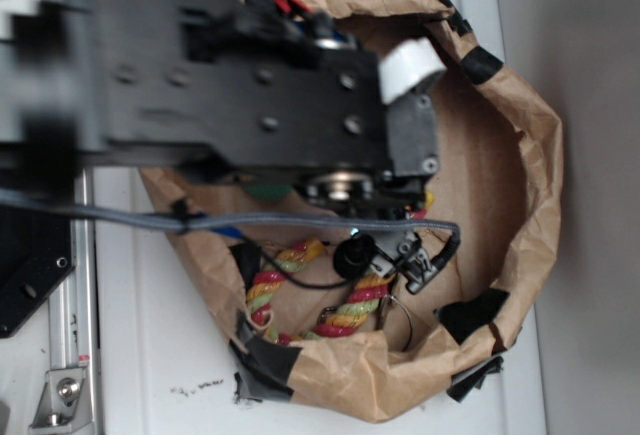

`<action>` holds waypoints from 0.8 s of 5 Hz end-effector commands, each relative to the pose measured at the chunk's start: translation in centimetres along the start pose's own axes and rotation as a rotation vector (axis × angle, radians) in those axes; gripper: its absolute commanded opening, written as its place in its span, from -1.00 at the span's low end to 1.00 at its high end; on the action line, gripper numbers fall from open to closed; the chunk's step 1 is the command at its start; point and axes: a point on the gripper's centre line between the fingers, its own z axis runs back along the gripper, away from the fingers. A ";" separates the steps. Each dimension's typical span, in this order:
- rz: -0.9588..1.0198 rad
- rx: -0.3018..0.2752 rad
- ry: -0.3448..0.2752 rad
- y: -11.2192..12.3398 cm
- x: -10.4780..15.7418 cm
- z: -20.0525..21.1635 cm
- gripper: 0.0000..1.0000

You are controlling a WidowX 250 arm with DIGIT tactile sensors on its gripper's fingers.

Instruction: Grab the multicolored rope.

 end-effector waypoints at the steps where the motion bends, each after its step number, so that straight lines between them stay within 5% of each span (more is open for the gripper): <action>1: -0.066 -0.038 -0.089 -4.2 1.8 -2.4 1.00; 2: -0.108 -0.052 -0.070 -5.5 2.0 -3.9 1.00; 3: -0.100 -0.030 -0.020 -5.7 1.6 -5.7 0.11; 4: -0.075 -0.035 0.032 -5.3 0.4 -6.7 -1.00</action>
